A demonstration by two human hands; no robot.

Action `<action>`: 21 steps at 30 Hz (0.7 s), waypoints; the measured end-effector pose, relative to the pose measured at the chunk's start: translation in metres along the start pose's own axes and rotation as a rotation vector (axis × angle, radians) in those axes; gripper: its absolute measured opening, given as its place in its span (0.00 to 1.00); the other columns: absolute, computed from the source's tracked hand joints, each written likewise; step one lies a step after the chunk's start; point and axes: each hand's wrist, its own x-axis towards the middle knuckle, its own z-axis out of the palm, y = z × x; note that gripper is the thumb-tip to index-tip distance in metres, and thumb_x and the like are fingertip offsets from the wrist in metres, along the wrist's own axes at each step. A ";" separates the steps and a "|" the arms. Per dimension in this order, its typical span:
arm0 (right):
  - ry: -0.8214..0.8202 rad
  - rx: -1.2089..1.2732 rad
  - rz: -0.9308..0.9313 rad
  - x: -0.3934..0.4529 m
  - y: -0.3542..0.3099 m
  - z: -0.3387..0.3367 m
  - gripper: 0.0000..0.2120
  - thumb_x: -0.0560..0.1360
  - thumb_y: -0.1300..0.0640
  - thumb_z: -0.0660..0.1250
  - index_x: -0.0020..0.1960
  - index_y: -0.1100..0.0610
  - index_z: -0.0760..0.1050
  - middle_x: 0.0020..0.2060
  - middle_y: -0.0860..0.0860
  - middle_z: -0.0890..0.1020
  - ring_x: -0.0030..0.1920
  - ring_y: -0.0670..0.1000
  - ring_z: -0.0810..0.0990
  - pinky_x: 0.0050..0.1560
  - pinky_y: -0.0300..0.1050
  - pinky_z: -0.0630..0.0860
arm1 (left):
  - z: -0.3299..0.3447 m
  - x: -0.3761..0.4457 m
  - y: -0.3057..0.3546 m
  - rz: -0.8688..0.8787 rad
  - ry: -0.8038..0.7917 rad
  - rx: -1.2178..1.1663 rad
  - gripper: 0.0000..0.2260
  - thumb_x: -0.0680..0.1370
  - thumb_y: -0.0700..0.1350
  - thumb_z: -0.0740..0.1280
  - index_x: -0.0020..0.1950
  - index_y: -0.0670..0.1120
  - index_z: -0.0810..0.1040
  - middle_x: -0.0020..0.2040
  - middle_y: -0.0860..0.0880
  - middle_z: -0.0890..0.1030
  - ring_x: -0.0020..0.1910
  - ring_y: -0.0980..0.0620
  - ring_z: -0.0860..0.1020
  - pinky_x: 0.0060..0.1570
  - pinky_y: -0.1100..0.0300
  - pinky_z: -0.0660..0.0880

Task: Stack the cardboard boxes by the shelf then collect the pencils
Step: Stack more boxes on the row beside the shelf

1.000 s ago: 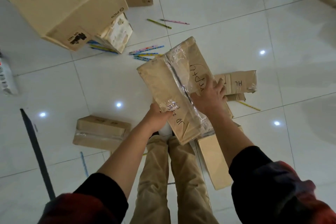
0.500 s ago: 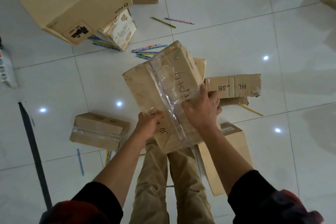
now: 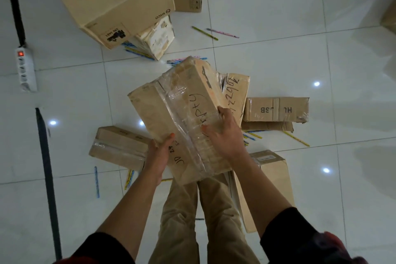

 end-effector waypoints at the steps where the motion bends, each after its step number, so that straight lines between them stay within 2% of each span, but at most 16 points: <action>1: -0.013 0.005 -0.008 -0.004 -0.007 -0.002 0.31 0.72 0.50 0.72 0.71 0.53 0.63 0.66 0.50 0.74 0.62 0.53 0.74 0.58 0.51 0.74 | -0.006 -0.006 0.002 0.002 0.005 -0.026 0.20 0.76 0.57 0.69 0.64 0.53 0.68 0.53 0.53 0.79 0.52 0.53 0.78 0.44 0.57 0.74; 4: -0.050 0.032 -0.011 -0.011 -0.027 -0.010 0.33 0.71 0.48 0.72 0.72 0.50 0.62 0.65 0.49 0.74 0.62 0.53 0.75 0.61 0.55 0.75 | -0.019 -0.021 0.013 0.045 -0.017 -0.061 0.26 0.71 0.62 0.72 0.65 0.52 0.72 0.57 0.51 0.82 0.57 0.49 0.80 0.57 0.46 0.77; 7: -0.094 0.099 -0.011 -0.022 -0.056 -0.026 0.34 0.70 0.45 0.72 0.72 0.46 0.62 0.65 0.48 0.75 0.61 0.53 0.77 0.61 0.55 0.76 | -0.034 -0.044 0.035 0.098 -0.026 -0.103 0.32 0.64 0.67 0.74 0.65 0.56 0.76 0.57 0.51 0.83 0.57 0.49 0.81 0.59 0.42 0.77; 9: -0.122 0.192 -0.011 -0.029 -0.077 -0.041 0.30 0.72 0.47 0.73 0.70 0.45 0.65 0.61 0.47 0.78 0.56 0.51 0.80 0.57 0.50 0.79 | -0.043 -0.058 0.053 0.131 0.011 -0.126 0.36 0.61 0.69 0.74 0.65 0.57 0.75 0.58 0.51 0.83 0.57 0.48 0.81 0.58 0.42 0.77; 11: -0.163 0.246 -0.033 -0.037 -0.103 -0.058 0.28 0.74 0.48 0.72 0.71 0.46 0.66 0.57 0.43 0.80 0.51 0.46 0.82 0.47 0.37 0.80 | -0.053 -0.085 0.079 0.175 0.038 -0.138 0.31 0.65 0.66 0.73 0.65 0.56 0.76 0.57 0.52 0.83 0.56 0.50 0.81 0.57 0.43 0.77; 12: -0.184 0.262 -0.048 -0.040 -0.116 -0.067 0.29 0.74 0.47 0.72 0.72 0.45 0.65 0.56 0.41 0.79 0.51 0.43 0.81 0.47 0.36 0.80 | -0.056 -0.097 0.091 0.212 0.037 -0.128 0.26 0.68 0.64 0.72 0.63 0.56 0.77 0.55 0.52 0.84 0.55 0.50 0.82 0.56 0.45 0.78; 14: -0.194 0.297 -0.048 -0.045 -0.143 -0.081 0.34 0.72 0.44 0.73 0.74 0.43 0.63 0.59 0.42 0.79 0.54 0.45 0.81 0.55 0.47 0.81 | -0.062 -0.121 0.116 0.308 0.039 -0.087 0.17 0.73 0.60 0.69 0.59 0.56 0.80 0.52 0.54 0.85 0.52 0.52 0.82 0.55 0.48 0.79; 15: -0.189 0.310 -0.046 -0.047 -0.153 -0.086 0.36 0.71 0.43 0.73 0.74 0.44 0.62 0.60 0.42 0.78 0.56 0.47 0.80 0.57 0.51 0.80 | -0.064 -0.131 0.128 0.343 0.043 -0.063 0.17 0.74 0.60 0.68 0.60 0.56 0.80 0.52 0.54 0.85 0.52 0.53 0.82 0.56 0.48 0.78; 19: -0.175 0.318 -0.091 -0.065 -0.195 -0.108 0.46 0.69 0.42 0.74 0.77 0.43 0.49 0.63 0.45 0.76 0.61 0.50 0.78 0.63 0.54 0.75 | -0.076 -0.173 0.173 0.449 -0.012 -0.010 0.14 0.76 0.55 0.68 0.60 0.53 0.81 0.52 0.54 0.85 0.52 0.53 0.82 0.59 0.49 0.77; 21: -0.201 0.334 -0.091 -0.073 -0.211 -0.123 0.47 0.71 0.44 0.73 0.77 0.43 0.44 0.63 0.47 0.77 0.60 0.51 0.79 0.63 0.55 0.75 | -0.087 -0.196 0.190 0.513 -0.065 -0.012 0.13 0.76 0.53 0.68 0.59 0.52 0.82 0.52 0.53 0.85 0.53 0.53 0.82 0.61 0.49 0.76</action>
